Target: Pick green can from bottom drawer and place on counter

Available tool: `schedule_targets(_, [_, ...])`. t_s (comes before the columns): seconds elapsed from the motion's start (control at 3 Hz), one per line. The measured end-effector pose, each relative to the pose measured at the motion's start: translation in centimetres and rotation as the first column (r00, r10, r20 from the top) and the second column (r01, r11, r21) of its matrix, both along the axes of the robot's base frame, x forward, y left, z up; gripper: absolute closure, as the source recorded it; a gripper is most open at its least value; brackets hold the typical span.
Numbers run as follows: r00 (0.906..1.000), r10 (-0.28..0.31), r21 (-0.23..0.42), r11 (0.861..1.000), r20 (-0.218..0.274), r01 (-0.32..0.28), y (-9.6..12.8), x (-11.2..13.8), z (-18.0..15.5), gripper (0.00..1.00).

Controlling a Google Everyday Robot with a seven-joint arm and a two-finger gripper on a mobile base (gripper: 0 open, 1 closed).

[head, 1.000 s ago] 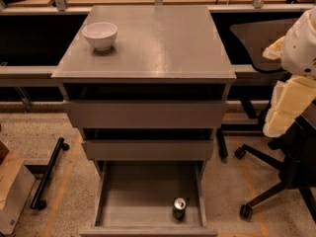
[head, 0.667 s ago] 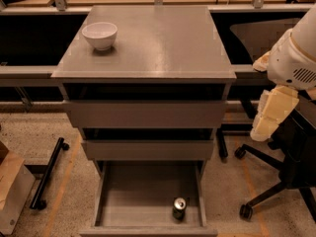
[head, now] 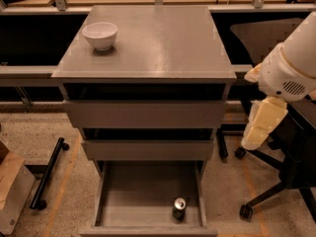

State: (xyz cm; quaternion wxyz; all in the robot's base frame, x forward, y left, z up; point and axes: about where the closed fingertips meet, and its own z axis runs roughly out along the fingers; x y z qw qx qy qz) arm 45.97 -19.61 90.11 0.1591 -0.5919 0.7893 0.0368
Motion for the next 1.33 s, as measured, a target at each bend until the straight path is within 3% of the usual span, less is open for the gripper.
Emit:
schedule_targets(1.0, [0.9954,0.018,0.109,0.994,-0.094,-0.008,4.9,1.7,-12.4,0.00])
schedule_targets(1.33, [0.9952,0.013,0.105,0.994,-0.097,-0.003,4.9,1.2,-13.1,0.00])
